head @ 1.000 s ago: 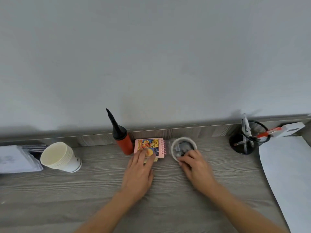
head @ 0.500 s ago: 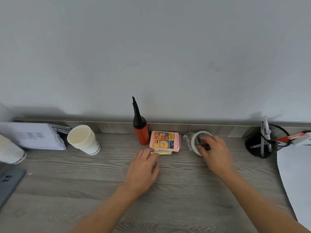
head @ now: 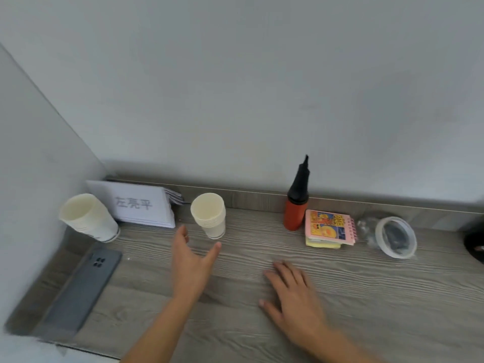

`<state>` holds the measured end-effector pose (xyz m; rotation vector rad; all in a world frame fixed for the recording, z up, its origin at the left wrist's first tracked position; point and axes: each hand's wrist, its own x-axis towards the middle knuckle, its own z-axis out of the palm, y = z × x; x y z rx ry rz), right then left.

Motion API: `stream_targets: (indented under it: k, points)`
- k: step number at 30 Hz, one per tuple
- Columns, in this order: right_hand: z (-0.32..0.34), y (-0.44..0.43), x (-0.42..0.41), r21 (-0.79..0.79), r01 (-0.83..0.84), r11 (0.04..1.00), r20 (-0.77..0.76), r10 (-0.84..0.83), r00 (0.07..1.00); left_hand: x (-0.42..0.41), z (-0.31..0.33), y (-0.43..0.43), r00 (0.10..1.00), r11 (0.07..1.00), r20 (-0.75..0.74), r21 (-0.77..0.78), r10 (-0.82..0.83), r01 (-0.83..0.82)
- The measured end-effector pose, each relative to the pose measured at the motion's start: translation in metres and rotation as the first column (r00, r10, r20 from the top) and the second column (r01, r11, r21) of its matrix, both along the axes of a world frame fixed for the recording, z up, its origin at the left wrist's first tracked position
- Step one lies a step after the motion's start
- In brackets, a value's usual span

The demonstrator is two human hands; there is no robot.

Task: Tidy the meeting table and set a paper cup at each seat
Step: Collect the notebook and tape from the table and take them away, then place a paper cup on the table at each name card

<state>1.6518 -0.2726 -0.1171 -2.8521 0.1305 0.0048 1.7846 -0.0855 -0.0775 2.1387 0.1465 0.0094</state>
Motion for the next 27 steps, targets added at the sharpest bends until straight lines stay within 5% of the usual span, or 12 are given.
stream_targets:
  k: [9,16,21,23,27]
  points:
    - [-0.009,0.023,-0.002,-0.076,0.066,0.995,-0.031,-0.069,0.997,0.079,-0.01,-0.001,0.965,0.926,0.085,-0.271,-0.248,0.262]
    - [-0.003,0.03,-0.001,-0.058,0.108,0.992,-0.018,-0.109,0.994,0.074,0.006,-0.007,0.886,0.868,0.181,-0.194,-0.426,0.457]
    - [0.002,0.038,-0.012,0.046,0.328,0.944,0.05,-0.33,0.943,0.039,0.026,-0.011,0.715,0.739,0.27,-0.017,-0.645,0.673]
    - [0.021,0.045,-0.032,0.269,0.47,0.841,0.081,-0.506,0.859,0.018,0.035,-0.017,0.578,0.615,0.29,0.052,-0.763,0.787]
    - [0.076,0.056,-0.106,0.714,0.544,0.44,0.065,-0.816,0.574,-0.043,0.05,-0.032,0.246,0.31,0.28,0.213,-0.928,0.926]
